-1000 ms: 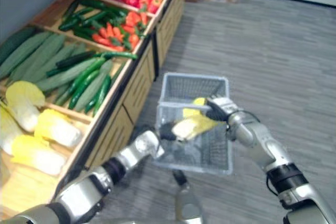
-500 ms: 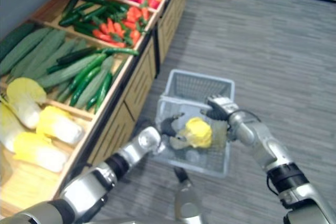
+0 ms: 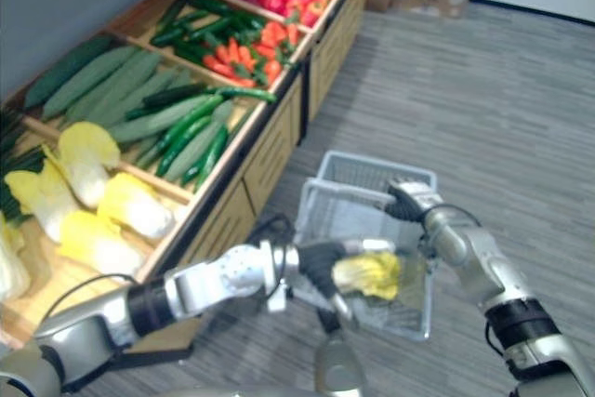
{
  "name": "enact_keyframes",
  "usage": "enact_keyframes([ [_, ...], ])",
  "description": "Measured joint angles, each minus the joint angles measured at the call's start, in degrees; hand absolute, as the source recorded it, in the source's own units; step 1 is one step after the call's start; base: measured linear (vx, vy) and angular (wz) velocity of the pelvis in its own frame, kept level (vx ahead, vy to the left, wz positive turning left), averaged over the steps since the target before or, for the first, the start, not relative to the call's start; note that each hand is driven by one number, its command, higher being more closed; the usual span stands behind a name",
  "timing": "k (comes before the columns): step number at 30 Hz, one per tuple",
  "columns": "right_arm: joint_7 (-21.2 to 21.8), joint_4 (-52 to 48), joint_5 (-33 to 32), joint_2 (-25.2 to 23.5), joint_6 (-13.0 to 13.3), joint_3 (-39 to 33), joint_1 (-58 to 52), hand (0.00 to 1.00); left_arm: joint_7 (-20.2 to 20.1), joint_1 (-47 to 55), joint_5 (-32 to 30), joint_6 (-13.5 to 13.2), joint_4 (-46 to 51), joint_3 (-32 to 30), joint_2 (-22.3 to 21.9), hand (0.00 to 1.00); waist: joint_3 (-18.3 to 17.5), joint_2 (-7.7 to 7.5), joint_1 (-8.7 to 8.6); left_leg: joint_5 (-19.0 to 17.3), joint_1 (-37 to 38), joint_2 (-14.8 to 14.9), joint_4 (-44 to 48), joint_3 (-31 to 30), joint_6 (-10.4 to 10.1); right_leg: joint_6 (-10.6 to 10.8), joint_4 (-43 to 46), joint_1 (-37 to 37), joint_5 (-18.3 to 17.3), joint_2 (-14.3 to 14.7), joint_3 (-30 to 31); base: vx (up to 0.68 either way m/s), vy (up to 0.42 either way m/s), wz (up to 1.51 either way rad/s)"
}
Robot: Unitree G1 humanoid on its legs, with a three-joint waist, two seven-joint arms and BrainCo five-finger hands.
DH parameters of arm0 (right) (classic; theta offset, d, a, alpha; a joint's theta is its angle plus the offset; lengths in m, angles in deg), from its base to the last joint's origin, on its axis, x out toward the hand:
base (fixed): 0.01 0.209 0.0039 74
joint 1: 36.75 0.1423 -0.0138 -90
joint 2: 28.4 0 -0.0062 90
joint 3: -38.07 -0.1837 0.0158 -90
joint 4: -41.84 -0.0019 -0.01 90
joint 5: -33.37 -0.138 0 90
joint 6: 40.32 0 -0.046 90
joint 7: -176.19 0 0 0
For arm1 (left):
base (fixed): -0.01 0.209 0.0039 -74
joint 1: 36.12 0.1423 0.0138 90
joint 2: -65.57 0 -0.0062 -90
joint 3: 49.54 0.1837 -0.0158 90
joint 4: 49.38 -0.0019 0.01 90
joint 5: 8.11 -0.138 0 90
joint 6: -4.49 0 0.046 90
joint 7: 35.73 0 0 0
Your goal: Pick vegetable in the basket
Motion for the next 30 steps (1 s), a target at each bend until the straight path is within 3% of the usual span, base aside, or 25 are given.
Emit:
enact_keyframes([
  [4, -0.4, 4.1, 0.1, 0.0, -0.4, -1.5, -2.3, 1.0, -1.3, -0.1, 11.4, -1.1, 9.3, 2.2, 7.0, 0.0, -1.8, 1.44, 1.44, 0.0, -1.2, -0.1, 0.0, -2.3, 0.0, 0.0, 0.5, 0.2, 0.0, -1.0, -3.1, -0.02, 0.002, 0.3],
  [10, -2.2, 11.3, 0.1, -6.2, -2.3, -14.2, -12.2, 1.0, -0.2, 2.4, 17.4, -1.2, 16.4, 0.0, 13.5, 0.0, -4.7, 0.27, 4.25, 1.3, -6.3, -1.6, -0.7, -9.9, 1.3, -0.2, 0.6, 0.7, -0.1, -4.2, -10.6, -0.05, 0.001, 0.66],
  [14, -4.9, 17.8, -0.3, -15.3, -4.2, -26.7, -20.3, 1.0, 1.6, 13.3, 17.1, -1.4, 22.2, -9.7, 15.5, 0.0, -5.7, -0.88, 5.27, 4.1, -8.4, -4.2, -4.5, -16.4, 2.8, -0.2, 1.7, 2.9, -0.1, -7.6, -19.9, -0.02, 0.0, 1.04],
  [15, -5.6, 20.7, -1.5, -18.9, -4.6, -30.4, -22.0, 1.0, 1.9, 19.7, 16.3, -2.0, 24.4, -17.2, 15.6, 0.0, -6.3, -1.71, 6.09, 5.9, -9.1, -6.1, -6.9, -18.3, 3.4, -0.3, 1.7, 3.1, -0.2, -9.0, -22.5, -0.01, 0.005, 0.89],
  [16, -5.9, 22.0, -1.9, -20.2, -4.8, -31.5, -22.3, 1.0, 2.3, 22.4, 15.1, -2.4, 24.8, -20.5, 15.2, 0.0, -6.3, -2.06, 6.41, 6.6, -9.2, -6.9, -8.1, -19.2, 3.6, -0.4, 1.6, 3.4, -0.2, -9.4, -23.5, -0.01, -0.006, 0.93],
  [18, -7.2, 26.9, -2.9, -26.3, -5.1, -34.6, -23.9, 1.0, 5.2, 34.4, 9.7, -4.5, 23.8, -34.9, 9.1, 0.0, -7.5, -4.05, 6.61, 9.4, -10.3, -9.9, -12.4, -22.7, 4.1, -2.8, 0.7, 4.0, -2.0, -11.1, -27.0, 0.02, -0.021, 0.83],
  [19, -8.3, 28.5, -4.1, -27.7, -5.3, -35.6, -23.9, 1.0, 6.5, 37.1, 6.9, -5.2, 22.7, -38.3, 6.4, 0.0, -8.0, -4.7, 6.91, 10.2, -10.7, -10.6, -13.5, -23.3, 4.0, -2.8, 0.1, 4.0, -2.7, -11.6, -27.7, 0.05, -0.054, 0.76],
  [20, -9.6, 31.4, -4.5, -28.8, -5.3, -37.4, -24.2, 1.0, 10.1, 42.0, 0.2, -6.0, 18.1, -45.5, -2.7, 0.0, -8.2, -5.19, 7.62, 12.1, -11.2, -11.6, -16.0, -25.2, 3.9, -2.5, -0.6, 4.2, -3.3, -11.9, -29.6, 0.04, -0.059, 0.66],
  [23, -11.9, 37.0, -5.8, -31.6, -5.6, -41.7, -23.5, 1.0, 17.5, 47.3, -12.5, -5.5, 9.1, -56.6, -15.9, 0.0, -8.8, -6.17, 7.87, 17.0, -11.3, -12.7, -22.4, -28.9, 3.5, -2.3, -1.1, 4.4, -4.1, -11.6, -33.3, 0.04, -0.063, 0.63],
  [26, -14.0, 41.4, -10.0, -33.4, -6.1, -44.8, -23.1, 1.0, 23.6, 50.1, -23.6, -3.2, 1.0, -65.1, -21.4, 0.0, -8.7, -6.67, 8.27, 22.3, -9.1, -12.7, -29.6, -30.7, 3.7, -2.5, -1.3, 4.8, -3.7, -10.1, -36.1, 0.08, -0.07, 0.35],
  [29, -15.1, 42.1, -12.4, -36.0, -6.9, -46.5, -23.9, 1.0, 27.7, 50.5, -32.8, -1.0, -3.9, -71.8, -24.9, 0.0, -9.0, -7.37, 8.27, 23.8, -7.9, -12.2, -31.5, -32.3, 3.7, -2.5, -1.4, 6.7, -3.8, -9.1, -38.0, 0.09, -0.024, 0.32],
  [30, -15.4, 42.0, -13.0, -36.5, -7.0, -46.6, -24.1, 1.0, 28.4, 50.5, -33.3, -0.9, -5.2, -73.1, -25.3, 0.0, -9.1, -7.71, 8.28, 23.8, -8.0, -12.1, -31.5, -32.4, 3.7, -2.5, -1.4, 7.0, -4.0, -9.1, -38.6, 0.01, -0.005, 0.28],
])
